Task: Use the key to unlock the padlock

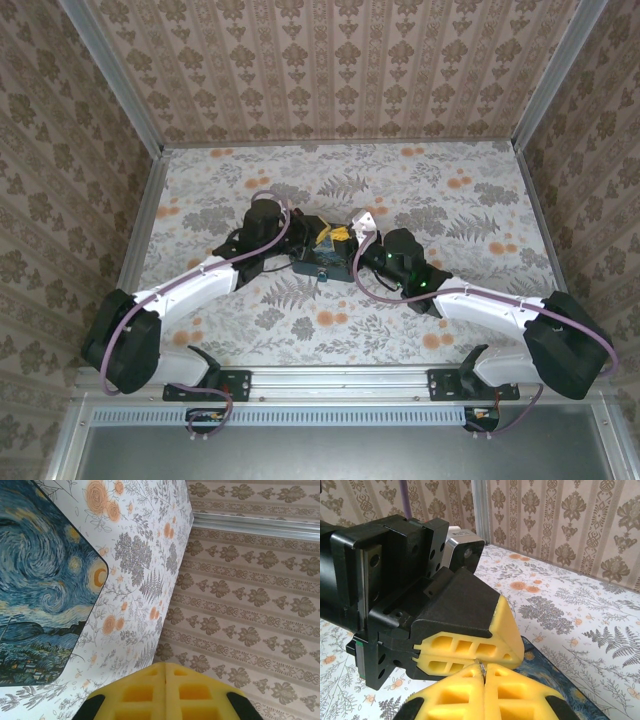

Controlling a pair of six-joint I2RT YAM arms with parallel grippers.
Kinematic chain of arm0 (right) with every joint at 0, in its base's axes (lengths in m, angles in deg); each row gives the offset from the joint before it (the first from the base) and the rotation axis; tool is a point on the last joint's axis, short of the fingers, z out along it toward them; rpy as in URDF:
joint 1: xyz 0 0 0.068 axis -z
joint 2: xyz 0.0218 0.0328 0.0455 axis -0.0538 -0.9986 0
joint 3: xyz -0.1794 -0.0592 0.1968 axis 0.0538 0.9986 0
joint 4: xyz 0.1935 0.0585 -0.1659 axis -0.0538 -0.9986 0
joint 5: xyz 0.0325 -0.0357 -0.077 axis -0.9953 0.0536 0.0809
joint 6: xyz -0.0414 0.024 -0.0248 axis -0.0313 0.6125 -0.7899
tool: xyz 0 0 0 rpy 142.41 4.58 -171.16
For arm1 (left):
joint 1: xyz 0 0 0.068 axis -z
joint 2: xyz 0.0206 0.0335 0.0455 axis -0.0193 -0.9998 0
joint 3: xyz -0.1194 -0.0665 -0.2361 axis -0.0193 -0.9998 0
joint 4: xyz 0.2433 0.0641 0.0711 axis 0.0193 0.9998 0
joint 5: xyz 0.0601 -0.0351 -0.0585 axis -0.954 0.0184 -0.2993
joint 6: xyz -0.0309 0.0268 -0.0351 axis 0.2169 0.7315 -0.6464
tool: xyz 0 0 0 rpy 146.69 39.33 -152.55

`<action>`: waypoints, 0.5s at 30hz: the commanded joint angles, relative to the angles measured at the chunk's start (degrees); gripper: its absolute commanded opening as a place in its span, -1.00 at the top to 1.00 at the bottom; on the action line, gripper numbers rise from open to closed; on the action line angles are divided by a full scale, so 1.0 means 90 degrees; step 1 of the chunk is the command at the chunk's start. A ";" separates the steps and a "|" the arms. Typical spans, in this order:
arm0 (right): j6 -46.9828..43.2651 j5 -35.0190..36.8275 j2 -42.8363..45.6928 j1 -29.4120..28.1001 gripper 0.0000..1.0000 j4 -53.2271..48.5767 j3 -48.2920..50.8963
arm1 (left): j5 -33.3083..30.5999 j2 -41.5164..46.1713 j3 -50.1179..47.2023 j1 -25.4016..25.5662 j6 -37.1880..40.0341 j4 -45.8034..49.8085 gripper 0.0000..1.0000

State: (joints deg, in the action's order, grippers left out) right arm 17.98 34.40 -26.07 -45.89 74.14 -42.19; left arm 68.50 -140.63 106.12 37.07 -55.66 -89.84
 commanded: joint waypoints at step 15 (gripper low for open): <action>0.1998 -0.0601 0.1172 0.0972 -0.08 0.0014 0.0464 | -0.0419 0.0218 -0.0011 -0.0438 0.1941 -0.0053 1.00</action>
State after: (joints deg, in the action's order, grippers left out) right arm 26.99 32.35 -18.42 -40.05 72.89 -39.86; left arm 66.88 -141.14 106.12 34.27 -46.43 -90.65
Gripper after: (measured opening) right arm 0.534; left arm 0.048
